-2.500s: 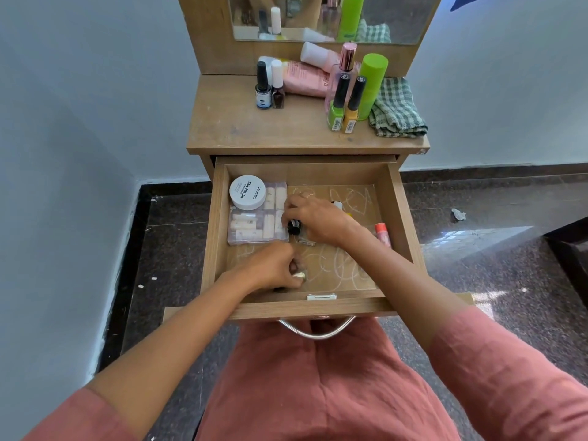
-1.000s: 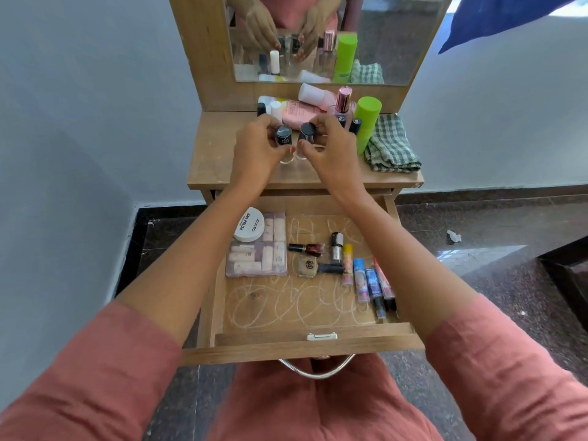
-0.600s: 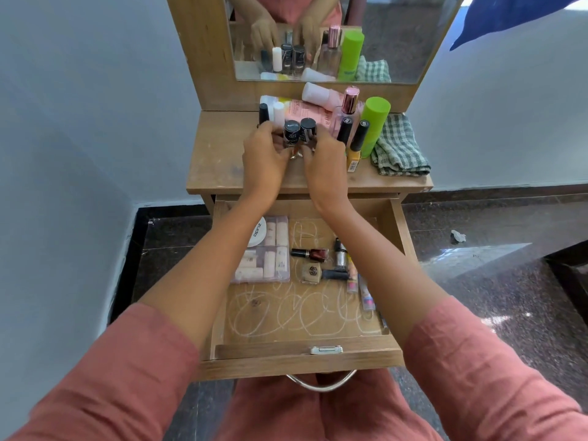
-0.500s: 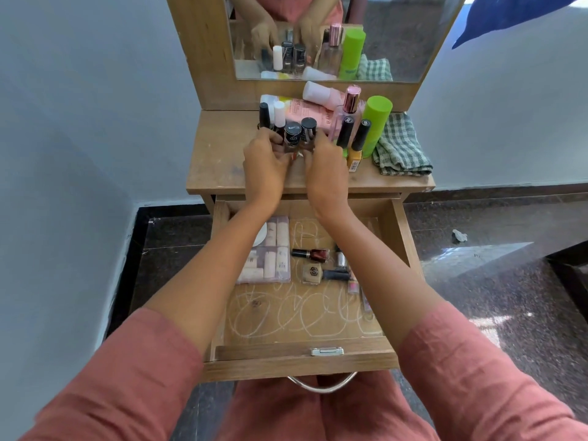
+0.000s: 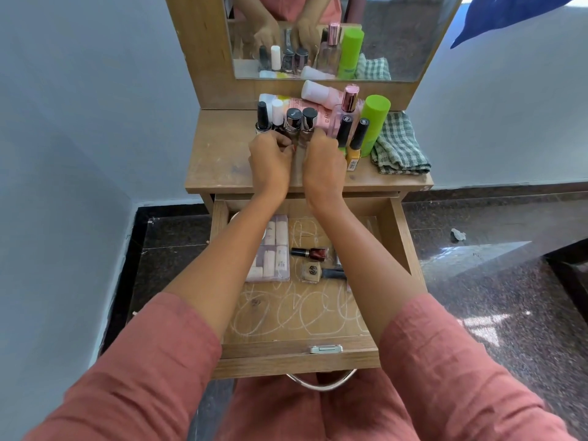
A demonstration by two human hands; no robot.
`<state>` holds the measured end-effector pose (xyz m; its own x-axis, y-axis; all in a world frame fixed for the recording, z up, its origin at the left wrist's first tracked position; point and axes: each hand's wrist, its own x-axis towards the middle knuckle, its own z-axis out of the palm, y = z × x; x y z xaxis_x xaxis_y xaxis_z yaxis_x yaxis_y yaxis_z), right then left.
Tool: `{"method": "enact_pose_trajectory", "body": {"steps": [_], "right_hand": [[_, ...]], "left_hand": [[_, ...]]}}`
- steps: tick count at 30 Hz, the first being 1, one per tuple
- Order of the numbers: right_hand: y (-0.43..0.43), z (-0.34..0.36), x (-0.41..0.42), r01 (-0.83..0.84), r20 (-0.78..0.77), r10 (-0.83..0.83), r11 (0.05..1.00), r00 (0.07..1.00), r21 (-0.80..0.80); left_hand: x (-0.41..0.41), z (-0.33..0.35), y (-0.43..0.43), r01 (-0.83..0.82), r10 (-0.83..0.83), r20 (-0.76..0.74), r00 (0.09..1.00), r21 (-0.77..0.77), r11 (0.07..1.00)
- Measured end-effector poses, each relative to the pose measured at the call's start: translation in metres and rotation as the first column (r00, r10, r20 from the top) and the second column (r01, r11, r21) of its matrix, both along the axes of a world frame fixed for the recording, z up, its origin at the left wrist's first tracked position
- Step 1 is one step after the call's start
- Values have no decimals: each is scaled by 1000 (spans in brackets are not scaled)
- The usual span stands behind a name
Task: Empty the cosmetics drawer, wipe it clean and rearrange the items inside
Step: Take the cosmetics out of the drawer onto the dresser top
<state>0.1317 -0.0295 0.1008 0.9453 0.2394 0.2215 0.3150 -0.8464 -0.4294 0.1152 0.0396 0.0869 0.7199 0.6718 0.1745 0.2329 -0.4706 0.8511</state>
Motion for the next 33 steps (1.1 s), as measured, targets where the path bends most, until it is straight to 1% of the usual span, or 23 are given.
{"method": "enact_pose_trajectory", "body": {"steps": [5, 9, 13, 16, 18, 20, 23, 25, 29, 31, 33], "right_hand": [[-2, -1, -4, -27, -14, 28, 999, 1000, 44], [-6, -5, -6, -49, 15, 47, 993, 999, 111], [-18, -10, -14, -140, 30, 137, 976, 990, 166], [-36, -14, -25, -225, 60, 218, 950, 974, 218], [-52, -18, -33, -248, 64, 239, 937, 969, 244], [-69, -24, -42, -257, 35, 257, 927, 966, 272], [-93, -35, -49, -256, -28, 271, 935, 962, 246], [-107, -46, -48, -256, -82, 277, 945, 957, 203], [-125, -69, -45, -287, -245, 292, 956, 925, 54], [-130, -77, -45, -278, -312, 262, 961, 913, -7], [-133, -82, -45, -285, -344, 252, 957, 905, -49]], "left_hand": [[-2, 0, 1, 42, -42, -15, 999, 12, 999], [-7, -1, 1, 63, -63, -14, 998, 18, 998], [-22, 1, -4, 105, -105, -7, 994, 36, 994], [-39, -1, -11, 153, -153, -8, 988, 12, 988], [-52, -5, -16, 204, -204, -3, 979, -14, 979], [-66, -13, -22, 254, -254, -25, 967, -7, 967], [-83, -31, -29, 331, -330, -113, 937, -15, 944], [-89, -46, -30, 381, -373, -214, 903, -1, 924], [-95, -69, -32, 530, -415, -476, 775, 132, 837], [-97, -73, -35, 574, -403, -531, 745, 204, 793], [-97, -74, -38, 613, -382, -571, 726, 287, 736]]}}
